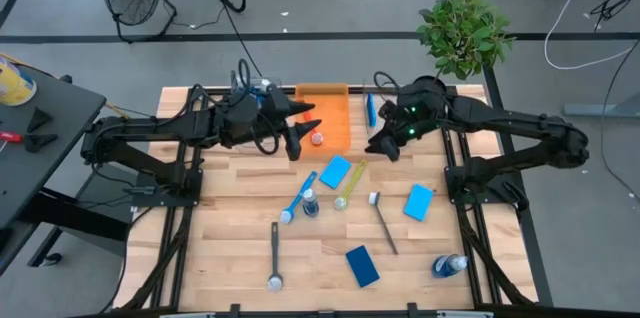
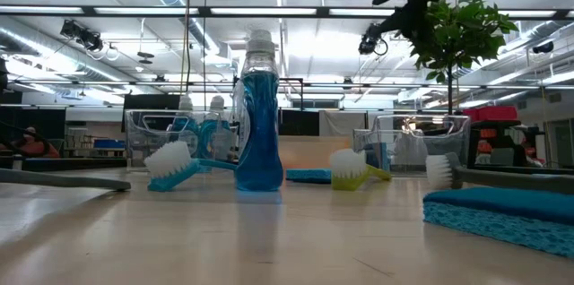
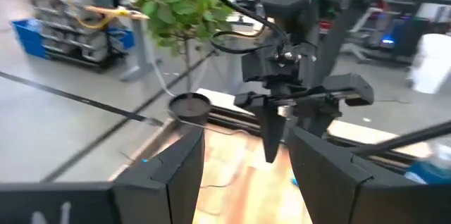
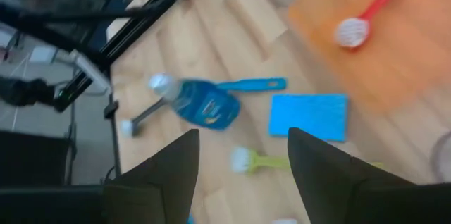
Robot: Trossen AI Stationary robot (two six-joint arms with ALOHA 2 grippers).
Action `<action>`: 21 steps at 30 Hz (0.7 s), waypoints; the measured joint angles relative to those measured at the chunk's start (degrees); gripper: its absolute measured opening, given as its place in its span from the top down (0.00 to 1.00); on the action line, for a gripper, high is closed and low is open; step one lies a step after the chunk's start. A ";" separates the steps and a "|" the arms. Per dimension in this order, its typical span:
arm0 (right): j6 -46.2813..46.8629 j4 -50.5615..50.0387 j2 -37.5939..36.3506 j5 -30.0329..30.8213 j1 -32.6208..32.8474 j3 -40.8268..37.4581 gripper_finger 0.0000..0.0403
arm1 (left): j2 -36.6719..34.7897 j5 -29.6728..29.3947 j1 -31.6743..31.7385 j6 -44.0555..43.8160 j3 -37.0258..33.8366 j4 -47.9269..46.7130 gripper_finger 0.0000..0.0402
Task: Pick & Place Kitchen Sink Supplies
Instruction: Put the dish soap into the left transparent bin
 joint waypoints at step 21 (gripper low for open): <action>-2.29 3.15 0.00 6.60 14.71 0.00 0.46 | 0.00 15.88 -4.24 -4.86 0.00 -15.46 0.48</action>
